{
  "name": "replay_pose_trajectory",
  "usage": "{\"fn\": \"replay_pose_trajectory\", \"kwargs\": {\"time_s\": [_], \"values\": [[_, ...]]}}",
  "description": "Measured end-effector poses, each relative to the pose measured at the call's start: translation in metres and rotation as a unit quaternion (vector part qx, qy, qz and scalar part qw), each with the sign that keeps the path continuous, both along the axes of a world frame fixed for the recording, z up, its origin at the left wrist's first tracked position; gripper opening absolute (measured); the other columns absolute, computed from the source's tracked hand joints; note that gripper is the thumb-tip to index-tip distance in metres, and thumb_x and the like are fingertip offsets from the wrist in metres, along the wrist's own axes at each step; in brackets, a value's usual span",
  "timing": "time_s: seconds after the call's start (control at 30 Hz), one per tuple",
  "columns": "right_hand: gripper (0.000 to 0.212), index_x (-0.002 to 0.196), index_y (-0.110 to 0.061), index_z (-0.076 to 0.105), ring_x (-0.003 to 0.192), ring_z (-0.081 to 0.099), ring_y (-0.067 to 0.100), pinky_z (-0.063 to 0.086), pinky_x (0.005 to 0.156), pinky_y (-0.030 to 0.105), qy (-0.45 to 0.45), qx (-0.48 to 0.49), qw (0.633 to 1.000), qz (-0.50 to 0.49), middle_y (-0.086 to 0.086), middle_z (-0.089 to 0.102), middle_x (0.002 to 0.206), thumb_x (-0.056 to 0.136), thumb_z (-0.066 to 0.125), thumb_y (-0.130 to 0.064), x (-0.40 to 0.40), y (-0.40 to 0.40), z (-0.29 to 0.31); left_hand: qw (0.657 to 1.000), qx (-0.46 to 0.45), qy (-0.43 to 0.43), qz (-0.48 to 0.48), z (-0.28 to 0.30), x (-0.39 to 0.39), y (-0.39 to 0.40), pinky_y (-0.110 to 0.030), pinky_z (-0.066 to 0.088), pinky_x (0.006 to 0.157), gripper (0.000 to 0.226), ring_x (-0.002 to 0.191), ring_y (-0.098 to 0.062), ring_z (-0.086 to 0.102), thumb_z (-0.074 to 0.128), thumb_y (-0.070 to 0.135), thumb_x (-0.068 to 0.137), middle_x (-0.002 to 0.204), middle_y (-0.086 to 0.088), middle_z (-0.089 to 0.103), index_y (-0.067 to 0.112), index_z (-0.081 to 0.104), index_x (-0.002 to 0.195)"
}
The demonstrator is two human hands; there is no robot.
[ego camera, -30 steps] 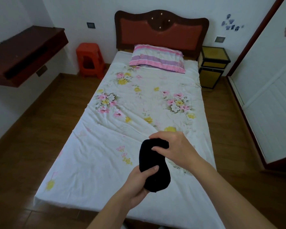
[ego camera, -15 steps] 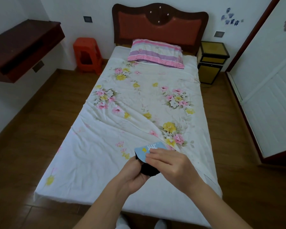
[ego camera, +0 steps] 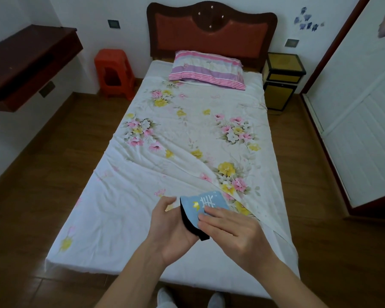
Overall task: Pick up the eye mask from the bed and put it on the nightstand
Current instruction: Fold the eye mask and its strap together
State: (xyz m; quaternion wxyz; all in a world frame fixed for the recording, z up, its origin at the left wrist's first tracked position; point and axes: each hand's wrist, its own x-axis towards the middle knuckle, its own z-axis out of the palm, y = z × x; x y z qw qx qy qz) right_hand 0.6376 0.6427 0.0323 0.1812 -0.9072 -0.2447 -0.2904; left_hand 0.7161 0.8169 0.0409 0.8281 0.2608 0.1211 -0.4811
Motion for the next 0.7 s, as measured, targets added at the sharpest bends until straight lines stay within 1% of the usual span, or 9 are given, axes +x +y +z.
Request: {"fn": "replay_pose_trajectory", "kwargs": {"time_s": [0.07, 0.13, 0.2, 0.27, 0.4, 0.47, 0.57, 0.63, 0.7], "values": [[0.020, 0.107, -0.013, 0.077, 0.120, 0.063, 0.015, 0.056, 0.095, 0.033, -0.007, 0.003, 1.000, 0.001, 0.000, 0.074, 0.116, 0.088, 0.072, -0.008, -0.002, 0.002, 0.000, 1.000, 0.023, -0.015, -0.011, 0.006, -0.002, -0.002, -0.045, 0.045, 0.103, 0.063, 0.115, -0.038, 0.060, 0.050, 0.044, 0.094, 0.126, -0.029, 0.062, -0.007, 0.055, 0.131], [0.021, 0.107, -0.013, 0.076, 0.120, 0.063, 0.015, 0.056, 0.095, 0.033, -0.012, 0.001, 1.000, 0.000, 0.000, 0.074, 0.116, 0.088, 0.073, -0.007, -0.004, 0.004, -0.001, 0.998, 0.061, -0.030, -0.011, 0.009, -0.005, -0.006, -0.043, 0.057, 0.089, 0.048, 0.109, -0.035, 0.067, 0.062, 0.033, 0.091, 0.121, -0.027, 0.067, -0.005, 0.065, 0.121], [0.022, 0.108, -0.013, 0.076, 0.122, 0.062, 0.015, 0.055, 0.095, 0.035, -0.010, 0.005, 1.000, 0.003, 0.001, 0.074, 0.118, 0.087, 0.072, -0.008, -0.005, 0.007, -0.002, 0.995, 0.094, -0.043, -0.005, 0.008, -0.008, -0.009, -0.040, 0.060, 0.084, 0.036, 0.106, -0.034, 0.068, 0.067, 0.021, 0.086, 0.118, -0.027, 0.068, -0.005, 0.070, 0.112], [0.023, 0.109, -0.012, 0.075, 0.124, 0.060, 0.015, 0.054, 0.096, 0.036, 0.002, 0.016, 1.000, 0.012, 0.001, 0.073, 0.120, 0.087, 0.071, -0.010, -0.005, 0.010, -0.002, 0.992, 0.113, -0.054, 0.002, 0.007, -0.010, -0.010, -0.037, 0.060, 0.086, 0.030, 0.104, -0.034, 0.068, 0.067, 0.014, 0.086, 0.116, -0.028, 0.068, -0.006, 0.072, 0.108], [0.027, 0.115, -0.012, 0.073, 0.129, 0.056, 0.014, 0.050, 0.103, 0.034, 0.048, 0.025, 0.998, 0.035, 0.002, 0.070, 0.126, 0.089, 0.068, -0.016, -0.007, 0.011, -0.002, 0.988, 0.133, -0.073, 0.013, 0.008, -0.010, -0.008, -0.040, 0.054, 0.095, 0.031, 0.106, -0.035, 0.067, 0.065, 0.011, 0.088, 0.113, -0.028, 0.069, -0.009, 0.068, 0.112], [0.027, 0.117, -0.011, 0.071, 0.130, 0.054, 0.014, 0.049, 0.104, 0.033, 0.076, 0.061, 0.995, 0.036, 0.002, 0.069, 0.126, 0.090, 0.066, -0.014, -0.009, 0.009, -0.003, 0.983, 0.162, -0.087, 0.020, 0.008, -0.009, -0.005, -0.042, 0.057, 0.088, 0.036, 0.104, -0.037, 0.064, 0.066, 0.012, 0.088, 0.112, -0.027, 0.069, -0.009, 0.064, 0.117], [0.028, 0.121, -0.011, 0.069, 0.131, 0.053, 0.015, 0.047, 0.105, 0.032, 0.111, 0.156, 0.981, -0.014, -0.001, 0.067, 0.127, 0.093, 0.063, -0.014, -0.010, 0.003, -0.005, 0.973, 0.198, -0.110, 0.040, 0.012, -0.008, -0.002, -0.043, 0.057, 0.069, 0.042, 0.088, -0.033, 0.069, 0.072, 0.015, 0.081, 0.101, -0.024, 0.072, -0.007, 0.064, 0.116], [0.031, 0.124, -0.017, 0.066, 0.131, 0.053, 0.012, 0.046, 0.106, 0.031, 0.133, 0.214, 0.966, -0.054, -0.006, 0.065, 0.129, 0.094, 0.061, -0.018, -0.009, -0.001, -0.006, 0.965, 0.221, -0.130, 0.049, 0.014, -0.007, 0.001, -0.045, 0.053, 0.071, 0.043, 0.077, -0.034, 0.071, 0.075, 0.018, 0.077, 0.093, -0.023, 0.075, -0.005, 0.065, 0.112], [0.034, 0.127, -0.027, 0.063, 0.130, 0.053, 0.008, 0.046, 0.105, 0.029, 0.154, 0.251, 0.951, -0.094, -0.016, 0.062, 0.131, 0.093, 0.060, -0.024, -0.009, -0.004, -0.005, 0.960, 0.235, -0.145, 0.052, 0.015, -0.006, 0.004, -0.046, 0.052, 0.070, 0.044, 0.075, -0.036, 0.071, 0.076, 0.021, 0.077, 0.091, -0.021, 0.076, -0.003, 0.065, 0.112]]}}
